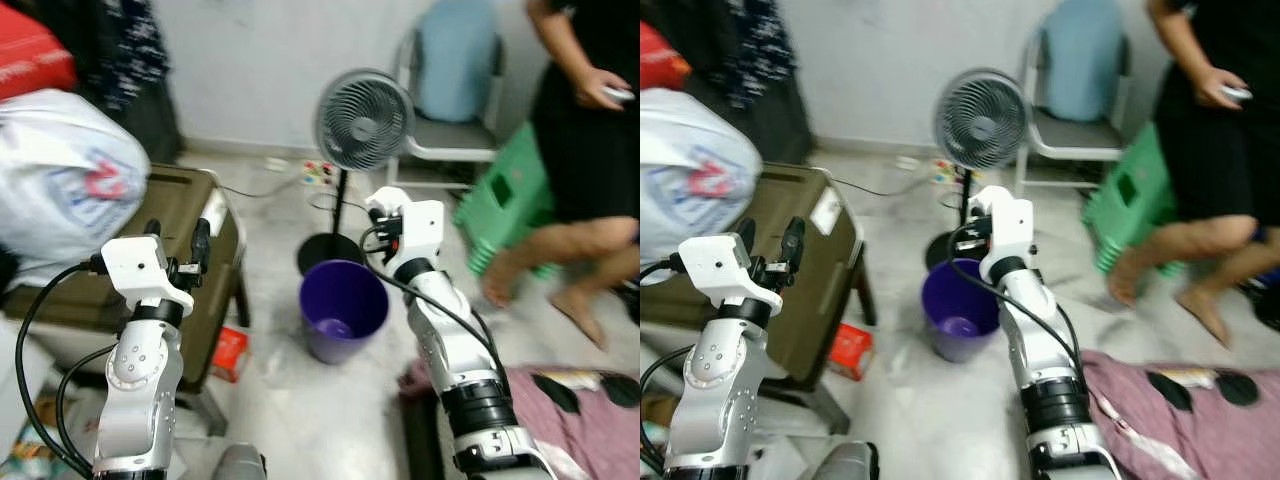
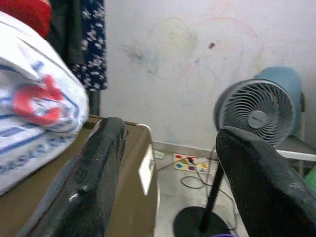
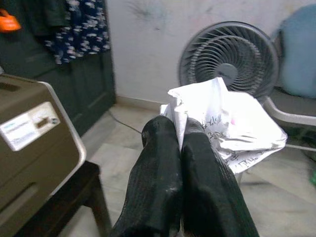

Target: Clean up the room

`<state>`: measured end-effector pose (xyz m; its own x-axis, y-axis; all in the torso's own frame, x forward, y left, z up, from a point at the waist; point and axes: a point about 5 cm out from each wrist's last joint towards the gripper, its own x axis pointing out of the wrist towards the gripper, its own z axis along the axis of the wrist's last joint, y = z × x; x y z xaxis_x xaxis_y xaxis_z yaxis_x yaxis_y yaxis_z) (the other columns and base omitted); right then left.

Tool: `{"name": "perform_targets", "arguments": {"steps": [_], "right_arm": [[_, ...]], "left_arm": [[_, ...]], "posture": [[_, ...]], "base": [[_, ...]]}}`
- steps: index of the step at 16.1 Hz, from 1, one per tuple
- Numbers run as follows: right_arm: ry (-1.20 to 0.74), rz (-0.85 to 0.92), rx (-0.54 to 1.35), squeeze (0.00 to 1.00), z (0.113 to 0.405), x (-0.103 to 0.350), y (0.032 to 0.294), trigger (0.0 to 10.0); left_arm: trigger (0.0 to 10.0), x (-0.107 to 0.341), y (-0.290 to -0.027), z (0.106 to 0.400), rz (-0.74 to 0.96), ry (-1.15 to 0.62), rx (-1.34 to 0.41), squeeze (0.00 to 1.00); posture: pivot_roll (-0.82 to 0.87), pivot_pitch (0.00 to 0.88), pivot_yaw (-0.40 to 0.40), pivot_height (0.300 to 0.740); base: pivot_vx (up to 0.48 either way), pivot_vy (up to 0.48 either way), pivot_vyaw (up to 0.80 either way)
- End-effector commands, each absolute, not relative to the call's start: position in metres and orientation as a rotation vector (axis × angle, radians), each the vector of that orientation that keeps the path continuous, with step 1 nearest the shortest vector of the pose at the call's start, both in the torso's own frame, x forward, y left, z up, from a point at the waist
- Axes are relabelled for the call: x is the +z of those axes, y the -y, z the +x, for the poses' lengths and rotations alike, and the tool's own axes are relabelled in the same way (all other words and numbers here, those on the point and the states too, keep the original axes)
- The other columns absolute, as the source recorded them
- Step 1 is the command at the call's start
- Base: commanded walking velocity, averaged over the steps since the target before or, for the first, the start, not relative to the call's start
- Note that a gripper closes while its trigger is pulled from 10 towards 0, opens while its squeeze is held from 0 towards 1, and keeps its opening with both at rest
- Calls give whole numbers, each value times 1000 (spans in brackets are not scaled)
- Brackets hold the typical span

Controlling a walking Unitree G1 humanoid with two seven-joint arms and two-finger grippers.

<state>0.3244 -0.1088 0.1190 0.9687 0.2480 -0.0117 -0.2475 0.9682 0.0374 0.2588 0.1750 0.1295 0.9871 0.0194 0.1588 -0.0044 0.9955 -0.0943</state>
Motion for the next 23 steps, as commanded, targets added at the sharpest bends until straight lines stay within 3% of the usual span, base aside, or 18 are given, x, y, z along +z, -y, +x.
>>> {"name": "perform_targets", "arguments": {"steps": [1,16,19,23], "right_arm": [[-7,34,230,0,326,124,116,10000],[-4,49,258,0,326,124,112,10000],[4,28,277,0,326,125,110,10000],[6,28,278,0,325,125,109,10000]], "left_arm": [[10000,133,-170,259,-91,173,-10,0],[10000,132,-169,262,-93,171,-16,0],[10000,132,-170,264,-96,160,11,0],[10000,132,-170,265,-90,160,12,0]], "posture": [[116,0,-47,740],[118,0,-47,740],[121,0,-46,740],[121,0,-46,740]], "base": [[0,0,0],[336,0,0],[0,0,0],[0,0,800]]}}
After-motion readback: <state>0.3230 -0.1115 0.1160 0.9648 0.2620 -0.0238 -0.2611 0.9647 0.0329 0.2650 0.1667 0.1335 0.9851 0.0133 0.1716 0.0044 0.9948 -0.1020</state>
